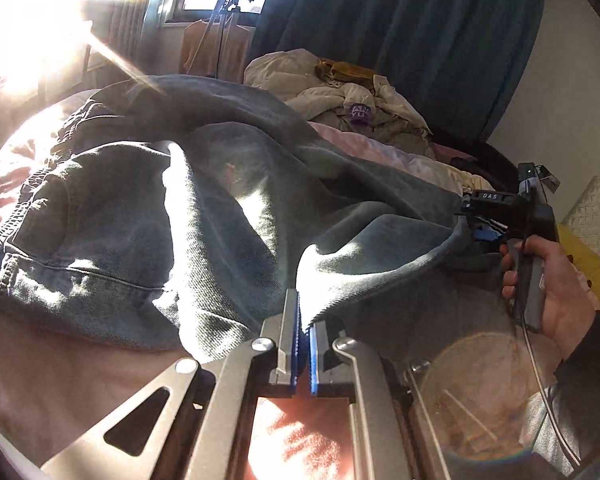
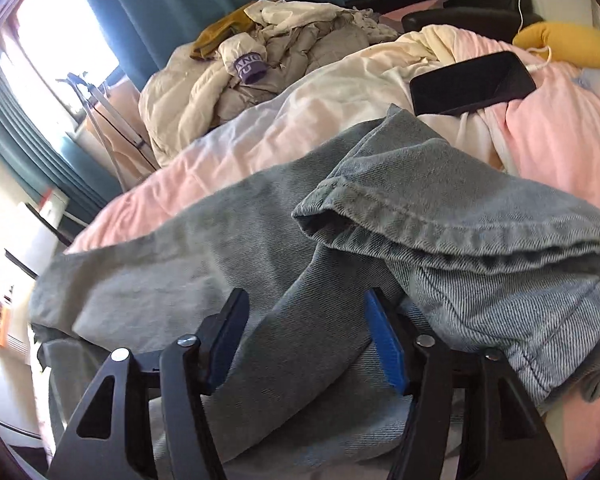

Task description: Fold clothes

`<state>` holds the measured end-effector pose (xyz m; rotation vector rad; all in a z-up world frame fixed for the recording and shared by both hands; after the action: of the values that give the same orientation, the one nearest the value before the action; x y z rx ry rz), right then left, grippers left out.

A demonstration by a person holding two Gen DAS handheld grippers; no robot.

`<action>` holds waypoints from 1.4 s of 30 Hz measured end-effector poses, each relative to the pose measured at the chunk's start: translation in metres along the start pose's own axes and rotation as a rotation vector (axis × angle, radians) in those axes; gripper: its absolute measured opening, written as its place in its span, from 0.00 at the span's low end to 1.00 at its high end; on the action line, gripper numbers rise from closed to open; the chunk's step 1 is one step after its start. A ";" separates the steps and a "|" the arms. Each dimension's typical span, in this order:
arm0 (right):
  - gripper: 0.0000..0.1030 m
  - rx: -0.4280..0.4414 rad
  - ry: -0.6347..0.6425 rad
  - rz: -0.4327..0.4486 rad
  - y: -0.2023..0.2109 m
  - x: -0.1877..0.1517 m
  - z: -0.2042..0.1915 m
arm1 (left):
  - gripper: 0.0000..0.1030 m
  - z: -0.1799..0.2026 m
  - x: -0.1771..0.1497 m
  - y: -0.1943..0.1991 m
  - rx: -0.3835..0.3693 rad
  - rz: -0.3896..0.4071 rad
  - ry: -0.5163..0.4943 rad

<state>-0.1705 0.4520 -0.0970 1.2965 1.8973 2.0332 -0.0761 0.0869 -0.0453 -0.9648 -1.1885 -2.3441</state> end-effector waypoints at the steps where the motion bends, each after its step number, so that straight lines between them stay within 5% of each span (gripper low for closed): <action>1: 0.40 -0.022 0.015 0.008 0.000 -0.002 0.000 | 0.03 0.000 0.001 0.001 -0.005 0.007 0.001; 3: 0.12 -0.024 0.020 0.004 0.001 -0.006 0.002 | 0.03 -0.002 0.003 0.002 -0.016 0.012 0.009; 6: 0.03 0.000 -0.041 -0.001 0.012 -0.013 0.013 | 0.03 -0.003 0.004 0.005 -0.018 0.017 0.009; 17: 0.00 0.129 -0.348 0.024 0.116 -0.063 0.097 | 0.03 0.001 0.003 0.011 -0.039 0.004 0.012; 22: 0.00 0.182 -0.299 -0.033 0.123 -0.079 0.094 | 0.03 0.000 -0.001 0.011 -0.036 -0.015 0.025; 30: 0.02 0.188 -0.168 0.002 0.121 -0.069 0.057 | 0.14 -0.006 -0.012 0.022 -0.047 -0.054 0.069; 32: 0.03 0.183 -0.153 0.000 0.117 -0.071 0.053 | 0.21 -0.010 -0.012 0.031 -0.068 -0.045 0.114; 35: 0.04 0.204 -0.182 -0.033 0.107 -0.075 0.059 | 0.63 -0.024 -0.012 0.054 -0.093 0.022 0.224; 36: 0.04 0.210 -0.197 -0.047 0.104 -0.076 0.061 | 0.69 -0.035 -0.011 0.063 -0.104 0.050 0.287; 42: 0.04 0.239 -0.267 -0.099 0.091 -0.082 0.073 | 0.70 -0.133 -0.023 0.098 -0.109 0.192 0.787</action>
<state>-0.0304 0.4413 -0.0706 1.4084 2.0744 1.5357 -0.0602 -0.0782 -0.0612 -0.1124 -0.6229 -2.2858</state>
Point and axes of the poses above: each gripper's, at about its wrist camera, not at the fingertips, and y roughly against the way its jaws point, z to its right, x to its top, the point moved 4 cm from there along -y, roughly the way its jaws point, and after that the axes turned 13 degrees about -x, right-handed, at the moved point
